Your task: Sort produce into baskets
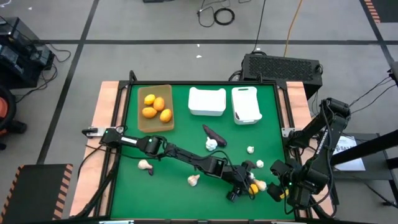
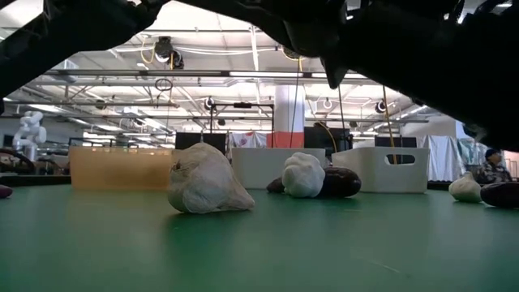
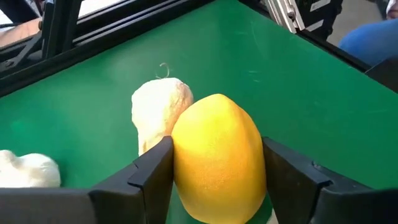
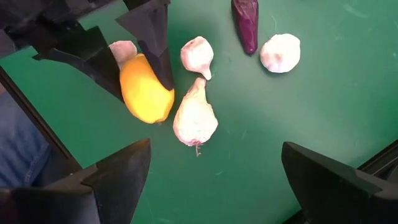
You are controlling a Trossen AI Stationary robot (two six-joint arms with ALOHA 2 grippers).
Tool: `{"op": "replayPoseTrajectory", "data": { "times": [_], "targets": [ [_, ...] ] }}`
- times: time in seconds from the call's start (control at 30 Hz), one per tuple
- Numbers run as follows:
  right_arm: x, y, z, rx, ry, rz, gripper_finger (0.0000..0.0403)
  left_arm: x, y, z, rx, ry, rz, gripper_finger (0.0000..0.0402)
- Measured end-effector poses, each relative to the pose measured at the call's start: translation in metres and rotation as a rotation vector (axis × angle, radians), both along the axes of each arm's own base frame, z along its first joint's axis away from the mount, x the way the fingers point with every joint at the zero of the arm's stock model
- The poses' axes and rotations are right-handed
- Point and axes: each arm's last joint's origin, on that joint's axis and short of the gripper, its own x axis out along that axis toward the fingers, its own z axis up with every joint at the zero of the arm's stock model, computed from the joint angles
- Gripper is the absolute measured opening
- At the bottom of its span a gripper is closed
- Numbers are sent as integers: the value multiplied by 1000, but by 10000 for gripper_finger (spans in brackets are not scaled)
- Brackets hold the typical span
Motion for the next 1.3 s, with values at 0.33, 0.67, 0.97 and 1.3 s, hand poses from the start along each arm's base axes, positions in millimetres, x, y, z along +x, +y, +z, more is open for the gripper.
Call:
{"op": "replayPoseTrajectory", "data": {
  "times": [0.33,0.67,0.97,1.3],
  "targets": [
    [1,-1,1,-34,-56,3,351,-31,17,108,27,65,-42,211],
    [10,-6,5,-227,-304,92,351,-102,99,187,144,451,98,210],
    [29,-12,1,-499,-432,188,351,-151,187,204,37,725,386,210],
    [42,-33,-49,-719,-416,186,351,-259,259,194,-146,717,830,210]
  ]
}}
